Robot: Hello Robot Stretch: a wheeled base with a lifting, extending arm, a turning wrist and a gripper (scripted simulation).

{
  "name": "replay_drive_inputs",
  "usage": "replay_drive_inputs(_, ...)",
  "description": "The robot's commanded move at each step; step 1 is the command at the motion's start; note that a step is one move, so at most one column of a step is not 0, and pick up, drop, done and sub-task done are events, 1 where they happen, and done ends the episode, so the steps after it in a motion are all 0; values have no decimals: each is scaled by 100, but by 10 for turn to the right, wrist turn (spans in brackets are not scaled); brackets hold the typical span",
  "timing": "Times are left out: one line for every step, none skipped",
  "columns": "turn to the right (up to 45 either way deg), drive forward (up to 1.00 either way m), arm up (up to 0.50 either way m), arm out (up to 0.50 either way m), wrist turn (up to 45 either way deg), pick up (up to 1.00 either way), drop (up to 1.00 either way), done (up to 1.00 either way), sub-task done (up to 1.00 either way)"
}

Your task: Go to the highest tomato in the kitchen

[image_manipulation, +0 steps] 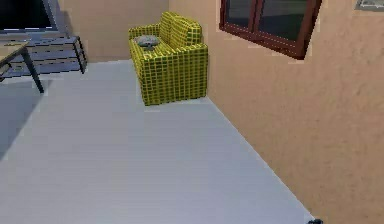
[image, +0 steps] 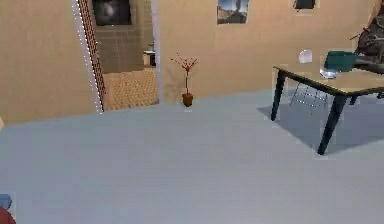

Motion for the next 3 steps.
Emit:
replay_drive_inputs(-180, 0, 0, 0, 0, 0, 0, 0, 0)
replay_drive_inputs(0, 100, 0, 0, 0, 0, 0, 0, 0)
replay_drive_inputs(0, 100, 0, 0, 0, 0, 0, 0, 0)
